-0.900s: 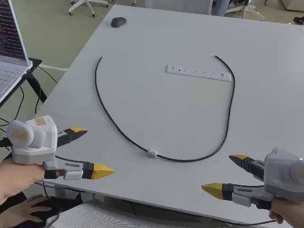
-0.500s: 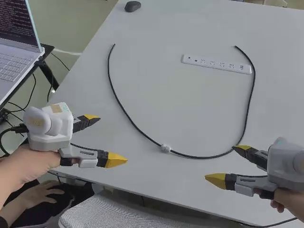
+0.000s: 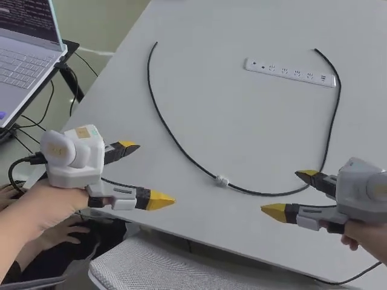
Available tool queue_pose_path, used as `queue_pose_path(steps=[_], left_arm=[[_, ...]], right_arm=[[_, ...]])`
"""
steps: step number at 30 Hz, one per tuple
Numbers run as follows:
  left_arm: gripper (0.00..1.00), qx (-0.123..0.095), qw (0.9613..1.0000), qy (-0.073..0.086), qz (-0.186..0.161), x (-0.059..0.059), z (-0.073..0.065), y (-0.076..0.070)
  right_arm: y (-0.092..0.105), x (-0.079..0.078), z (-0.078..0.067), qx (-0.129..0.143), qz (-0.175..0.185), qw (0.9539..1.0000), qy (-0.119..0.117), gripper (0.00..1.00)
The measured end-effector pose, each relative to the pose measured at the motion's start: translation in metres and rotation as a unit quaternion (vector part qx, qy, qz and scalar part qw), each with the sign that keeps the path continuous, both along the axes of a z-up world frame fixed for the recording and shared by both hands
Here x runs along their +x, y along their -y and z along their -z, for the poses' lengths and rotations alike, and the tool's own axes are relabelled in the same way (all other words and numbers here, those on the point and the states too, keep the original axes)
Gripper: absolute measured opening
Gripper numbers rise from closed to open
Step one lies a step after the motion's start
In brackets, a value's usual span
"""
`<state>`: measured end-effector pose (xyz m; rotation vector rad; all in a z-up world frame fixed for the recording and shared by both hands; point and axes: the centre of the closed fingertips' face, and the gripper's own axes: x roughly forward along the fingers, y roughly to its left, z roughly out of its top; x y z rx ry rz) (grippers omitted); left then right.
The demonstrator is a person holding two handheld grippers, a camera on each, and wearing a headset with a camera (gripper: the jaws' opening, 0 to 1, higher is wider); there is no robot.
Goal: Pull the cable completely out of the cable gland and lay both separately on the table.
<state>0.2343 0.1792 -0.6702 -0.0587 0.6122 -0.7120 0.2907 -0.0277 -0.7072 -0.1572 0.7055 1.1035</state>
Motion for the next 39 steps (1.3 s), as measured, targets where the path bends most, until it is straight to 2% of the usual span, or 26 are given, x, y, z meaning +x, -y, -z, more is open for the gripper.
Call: queue_pose_path(steps=[4,10,12,17,20,23,32,39], left_arm=[[0.96,0.006,0.9999,-0.003,0.009,-0.001,0.001,-0.001],[0.96,0.001,0.9999,-0.001,0.015,-0.002,-0.001,0.002],[0.92,-0.004,0.9997,0.005,0.024,-0.003,-0.004,0.004],[0.92,-0.007,0.9996,0.005,0.027,-0.002,-0.002,0.0],[0.9,-0.015,0.9993,-0.003,0.034,-0.005,-0.002,0.0],[0.93,-0.006,0.9992,-0.01,0.037,-0.007,0.001,-0.001],[0.97,-0.004,0.9991,-0.01,0.041,-0.006,0.004,-0.004],[0.97,0.002,0.999,-0.011,0.044,-0.007,0.008,-0.01]], right_arm=[[-0.009,0.005,0.003,-0.009,-0.011,0.9999,-0.006,0.76],[-0.02,0.009,0.007,-0.028,-0.021,0.9994,-0.004,0.72],[-0.024,0.01,0.008,-0.032,-0.026,0.9991,-0.008,0.71],[-0.035,0.012,0.016,-0.052,-0.043,0.9977,-0.01,0.69],[-0.042,0.014,0.023,-0.061,-0.051,0.9967,-0.015,0.69],[-0.047,0.017,0.03,-0.071,-0.059,0.9956,-0.019,0.68],[-0.066,0.017,0.047,-0.097,-0.086,0.9912,-0.03,0.62],[-0.075,0.02,0.068,-0.129,-0.11,0.9852,-0.027,0.58]])
